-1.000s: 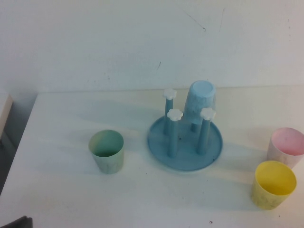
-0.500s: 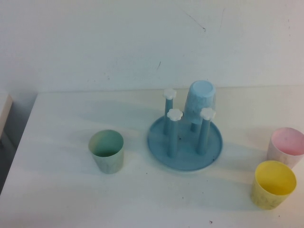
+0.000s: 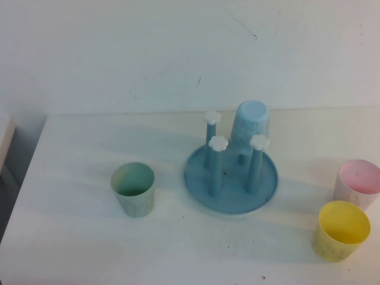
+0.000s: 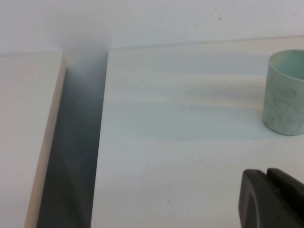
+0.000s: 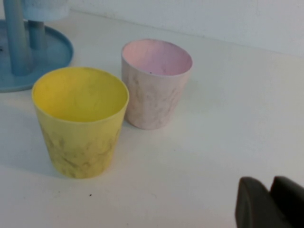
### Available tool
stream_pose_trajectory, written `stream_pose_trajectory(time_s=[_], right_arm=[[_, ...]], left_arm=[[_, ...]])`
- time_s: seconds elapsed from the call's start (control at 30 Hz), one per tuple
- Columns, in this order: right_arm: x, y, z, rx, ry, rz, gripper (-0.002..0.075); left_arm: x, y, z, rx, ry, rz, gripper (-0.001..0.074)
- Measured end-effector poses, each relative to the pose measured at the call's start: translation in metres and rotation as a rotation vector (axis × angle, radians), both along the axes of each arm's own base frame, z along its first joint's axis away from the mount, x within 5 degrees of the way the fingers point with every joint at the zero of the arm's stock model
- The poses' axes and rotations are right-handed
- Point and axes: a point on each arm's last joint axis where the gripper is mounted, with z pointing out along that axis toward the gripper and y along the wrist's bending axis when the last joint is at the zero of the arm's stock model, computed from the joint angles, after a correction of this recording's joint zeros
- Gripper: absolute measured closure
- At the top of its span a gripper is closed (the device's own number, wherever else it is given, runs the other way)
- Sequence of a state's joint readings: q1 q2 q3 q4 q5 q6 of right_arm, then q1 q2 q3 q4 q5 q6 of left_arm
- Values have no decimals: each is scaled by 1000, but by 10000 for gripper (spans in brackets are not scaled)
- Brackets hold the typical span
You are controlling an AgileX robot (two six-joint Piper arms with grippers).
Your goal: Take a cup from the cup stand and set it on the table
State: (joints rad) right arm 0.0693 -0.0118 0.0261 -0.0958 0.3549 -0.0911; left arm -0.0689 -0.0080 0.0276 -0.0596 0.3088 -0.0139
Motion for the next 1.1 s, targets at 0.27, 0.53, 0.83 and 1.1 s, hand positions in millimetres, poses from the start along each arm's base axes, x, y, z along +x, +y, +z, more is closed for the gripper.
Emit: stream_pose_trajectory(time_s=[0.27, 0.53, 0.83, 1.1], right_arm=[[0, 0, 0, 0, 0, 0, 655], [0, 0, 0, 0, 0, 0, 655], [0, 0, 0, 0, 0, 0, 655], [0, 0, 0, 0, 0, 0, 655]], left_arm=[[0, -1, 0, -18, 3, -13, 738], [0, -1, 0, -18, 3, -13, 738], [0, -2, 0, -27, 4, -14, 738], [0, -2, 0, -30, 4, -14, 738]])
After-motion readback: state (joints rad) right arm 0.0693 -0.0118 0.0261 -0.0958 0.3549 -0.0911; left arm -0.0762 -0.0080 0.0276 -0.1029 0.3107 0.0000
